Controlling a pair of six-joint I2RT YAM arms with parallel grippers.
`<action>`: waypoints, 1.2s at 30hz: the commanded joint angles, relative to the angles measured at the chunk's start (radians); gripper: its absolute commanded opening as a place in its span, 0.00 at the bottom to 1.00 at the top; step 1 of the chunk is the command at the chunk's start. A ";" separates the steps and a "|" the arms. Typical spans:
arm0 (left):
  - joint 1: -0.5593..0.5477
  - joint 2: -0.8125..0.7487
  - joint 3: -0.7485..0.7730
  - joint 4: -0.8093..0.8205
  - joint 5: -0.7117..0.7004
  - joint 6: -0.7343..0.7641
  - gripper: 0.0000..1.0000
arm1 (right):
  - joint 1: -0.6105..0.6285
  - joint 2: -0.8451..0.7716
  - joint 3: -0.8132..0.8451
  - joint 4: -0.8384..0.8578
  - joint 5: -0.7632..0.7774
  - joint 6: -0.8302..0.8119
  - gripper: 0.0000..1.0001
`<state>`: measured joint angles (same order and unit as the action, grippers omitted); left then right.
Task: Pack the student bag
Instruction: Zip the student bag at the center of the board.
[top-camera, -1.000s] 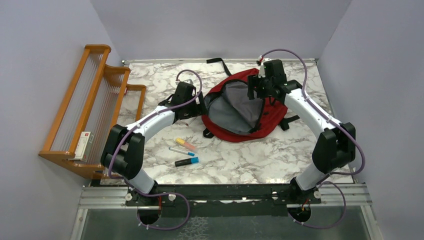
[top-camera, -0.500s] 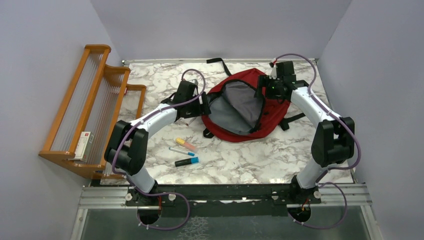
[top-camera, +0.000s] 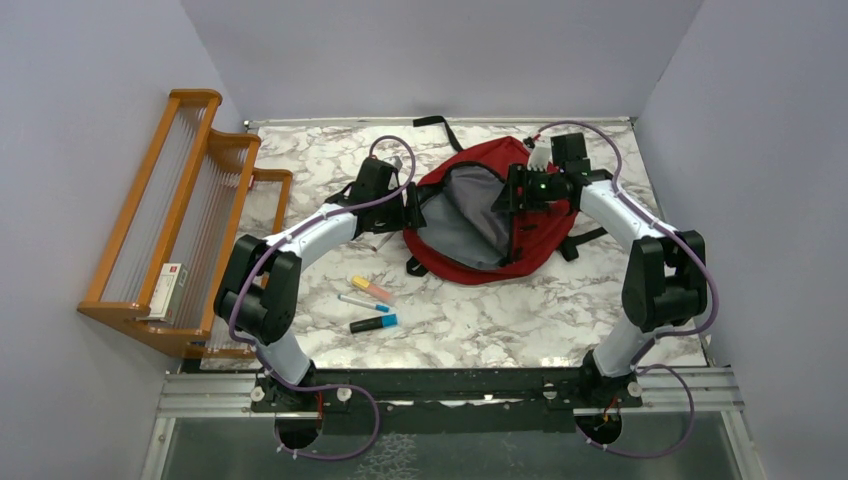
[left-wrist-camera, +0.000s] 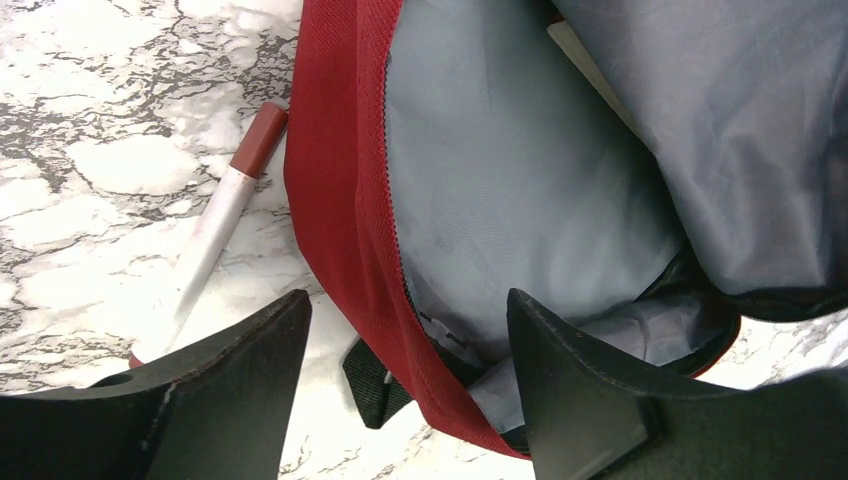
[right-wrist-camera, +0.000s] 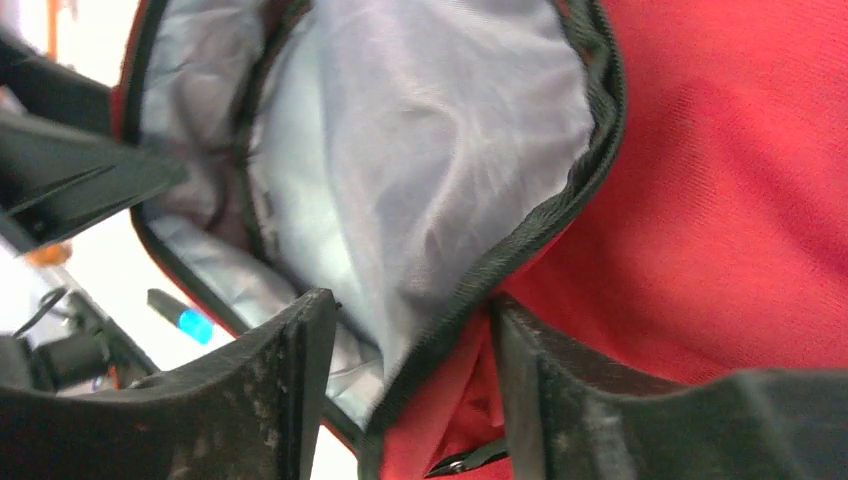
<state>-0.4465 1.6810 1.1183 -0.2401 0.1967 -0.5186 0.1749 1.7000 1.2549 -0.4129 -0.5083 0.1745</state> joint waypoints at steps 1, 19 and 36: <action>0.002 0.000 0.009 0.007 0.014 0.020 0.70 | 0.000 -0.037 -0.007 0.034 -0.240 -0.043 0.57; 0.005 -0.016 -0.008 0.003 0.021 0.034 0.63 | 0.153 -0.142 -0.106 -0.008 -0.273 -0.127 0.47; 0.005 -0.161 -0.100 -0.050 -0.081 0.040 0.63 | 0.186 -0.382 -0.243 0.126 0.185 0.030 0.57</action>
<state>-0.4461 1.5974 1.0389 -0.2741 0.1650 -0.4957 0.3645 1.3903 1.0485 -0.3229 -0.6430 0.1017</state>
